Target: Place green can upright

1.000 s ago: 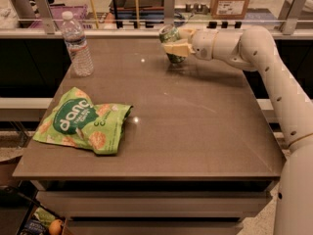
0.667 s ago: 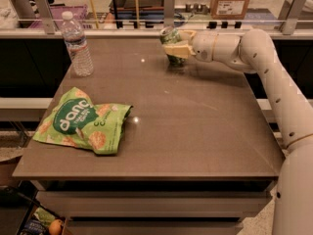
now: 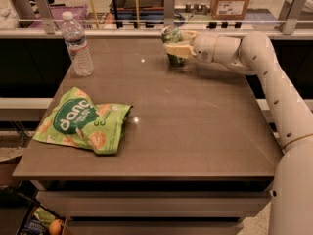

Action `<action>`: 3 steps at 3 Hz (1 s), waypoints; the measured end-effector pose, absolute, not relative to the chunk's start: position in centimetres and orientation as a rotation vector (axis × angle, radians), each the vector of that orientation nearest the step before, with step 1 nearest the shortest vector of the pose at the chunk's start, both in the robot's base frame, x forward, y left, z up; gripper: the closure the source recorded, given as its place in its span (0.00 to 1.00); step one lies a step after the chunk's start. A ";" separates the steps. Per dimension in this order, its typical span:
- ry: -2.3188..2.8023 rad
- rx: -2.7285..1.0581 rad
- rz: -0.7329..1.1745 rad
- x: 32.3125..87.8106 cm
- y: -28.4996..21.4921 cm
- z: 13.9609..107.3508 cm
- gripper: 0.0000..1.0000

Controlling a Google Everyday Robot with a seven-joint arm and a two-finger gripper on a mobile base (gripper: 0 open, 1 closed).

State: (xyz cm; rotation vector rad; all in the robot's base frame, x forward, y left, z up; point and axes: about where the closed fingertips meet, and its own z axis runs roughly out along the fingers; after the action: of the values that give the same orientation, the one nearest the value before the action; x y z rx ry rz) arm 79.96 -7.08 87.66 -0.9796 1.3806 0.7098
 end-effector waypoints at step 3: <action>1.382 -0.977 0.713 80.1 -7.1 88.0 1.00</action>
Offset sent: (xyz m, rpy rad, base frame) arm 0.0246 -0.0256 -0.0255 0.0555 0.0636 -0.0438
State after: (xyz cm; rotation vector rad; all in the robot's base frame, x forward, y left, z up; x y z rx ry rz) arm 80.05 -7.12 88.00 -0.9771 1.3820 0.7127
